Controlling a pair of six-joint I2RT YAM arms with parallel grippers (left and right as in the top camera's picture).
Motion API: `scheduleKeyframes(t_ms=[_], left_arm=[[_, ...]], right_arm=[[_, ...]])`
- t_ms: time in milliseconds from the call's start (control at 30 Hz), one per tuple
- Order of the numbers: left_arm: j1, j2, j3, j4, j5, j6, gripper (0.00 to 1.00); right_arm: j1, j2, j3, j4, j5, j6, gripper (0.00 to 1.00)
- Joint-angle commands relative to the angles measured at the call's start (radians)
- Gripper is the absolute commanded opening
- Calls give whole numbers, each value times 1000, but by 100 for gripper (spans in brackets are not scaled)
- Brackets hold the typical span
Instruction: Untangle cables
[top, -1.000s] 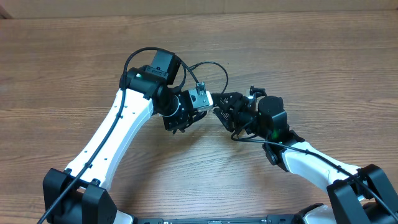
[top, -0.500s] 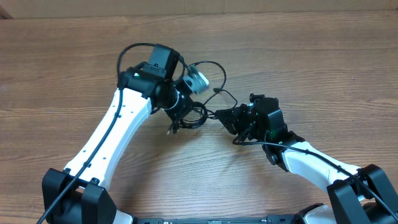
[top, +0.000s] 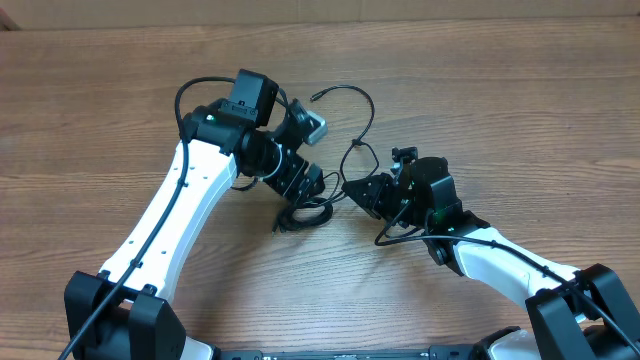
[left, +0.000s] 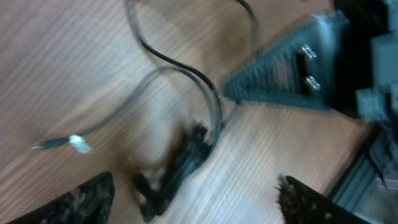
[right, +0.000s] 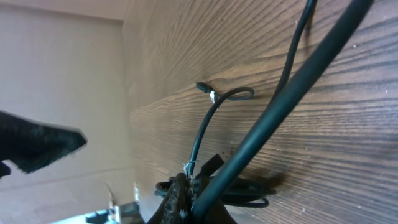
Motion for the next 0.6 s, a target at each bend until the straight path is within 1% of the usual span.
scheduleKeyframes(t_ms=[0,33,67,167,267,333,400,533,567], left_arm=[[-2,6,13,-49,78,209,80],[-2,6,12,-71,77,252,79],[-2,6,8,-85,73,290,76],[-2,6,-18,-79,72,350,72],[-2,6,-73,-1,38,354,66],[-2,6,-120,65,19,354,63],[-2,6,-149,100,14,354,64],[-2,6,-209,174,15,353,68],[-2,6,-218,187,18,352,66]], right_arm=[[3,2,14,2,-11,-74,4],[3,2,14,2,-11,-74,4],[3,2,14,2,-11,-73,4],[3,2,14,2,-13,-73,4],[3,2,14,0,-16,-73,4],[3,2,14,-4,-16,-74,4],[3,2,14,-10,-16,-73,4],[3,2,14,-20,-16,-73,4],[3,2,14,-21,-16,-73,4]])
